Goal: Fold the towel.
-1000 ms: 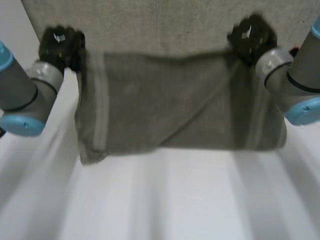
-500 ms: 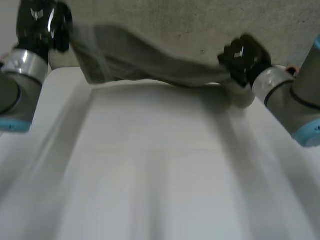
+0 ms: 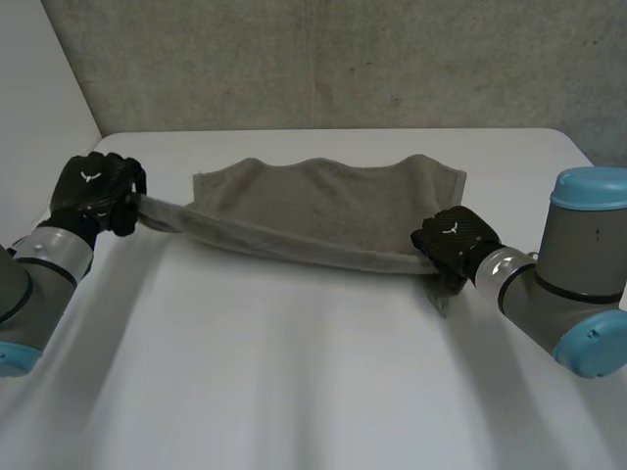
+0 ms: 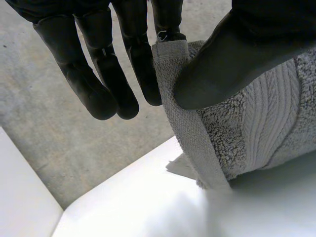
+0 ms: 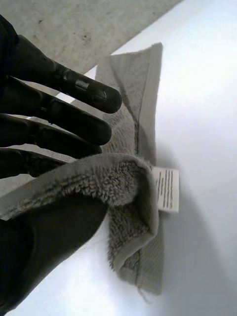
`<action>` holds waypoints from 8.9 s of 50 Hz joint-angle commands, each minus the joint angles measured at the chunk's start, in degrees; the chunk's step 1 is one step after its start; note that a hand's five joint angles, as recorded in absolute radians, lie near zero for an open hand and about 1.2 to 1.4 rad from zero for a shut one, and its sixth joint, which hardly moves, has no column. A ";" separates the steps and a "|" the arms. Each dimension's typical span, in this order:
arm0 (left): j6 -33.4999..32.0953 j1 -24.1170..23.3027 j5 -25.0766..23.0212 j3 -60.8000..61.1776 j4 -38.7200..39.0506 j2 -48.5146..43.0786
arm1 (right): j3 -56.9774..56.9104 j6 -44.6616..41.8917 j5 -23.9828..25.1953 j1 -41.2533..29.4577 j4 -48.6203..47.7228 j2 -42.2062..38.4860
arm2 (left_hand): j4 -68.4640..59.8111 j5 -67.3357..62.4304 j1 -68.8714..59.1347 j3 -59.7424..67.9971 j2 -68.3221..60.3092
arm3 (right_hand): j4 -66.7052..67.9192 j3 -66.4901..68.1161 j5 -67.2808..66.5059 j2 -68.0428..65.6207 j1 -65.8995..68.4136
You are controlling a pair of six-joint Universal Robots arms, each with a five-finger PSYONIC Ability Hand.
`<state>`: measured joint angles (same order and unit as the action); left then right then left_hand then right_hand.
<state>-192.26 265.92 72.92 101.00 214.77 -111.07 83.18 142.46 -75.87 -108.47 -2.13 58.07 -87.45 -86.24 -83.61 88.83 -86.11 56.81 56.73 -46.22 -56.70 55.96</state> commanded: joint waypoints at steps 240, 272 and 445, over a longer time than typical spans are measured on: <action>-7.42 -10.42 5.13 -7.23 -14.11 -3.80 | 4.34 8.19 0.62 13.37 7.58 10.48 | 68.83 77.61 64.99 -70.21 67.48 | -38.35 -38.27 37.76 38.24 -37.50; -18.85 -8.14 5.04 -7.48 -12.09 -10.22 | 6.73 3.70 0.29 19.35 -0.16 -0.68 | 68.82 77.61 64.99 -70.21 67.48 | 15.34 15.42 -15.93 -15.46 16.19; 8.75 -30.64 16.99 -18.91 -15.34 -18.92 | -10.23 30.07 0.90 -8.78 -0.33 -6.65 | 67.31 76.10 63.47 -68.69 65.97 | -46.81 -46.73 46.22 46.70 -45.96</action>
<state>-183.46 235.21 89.88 82.75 201.65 -130.43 72.98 172.68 -75.00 -118.14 -2.53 50.08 -23.41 -23.87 -23.36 23.56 -23.55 14.58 14.24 -3.36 -14.47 13.31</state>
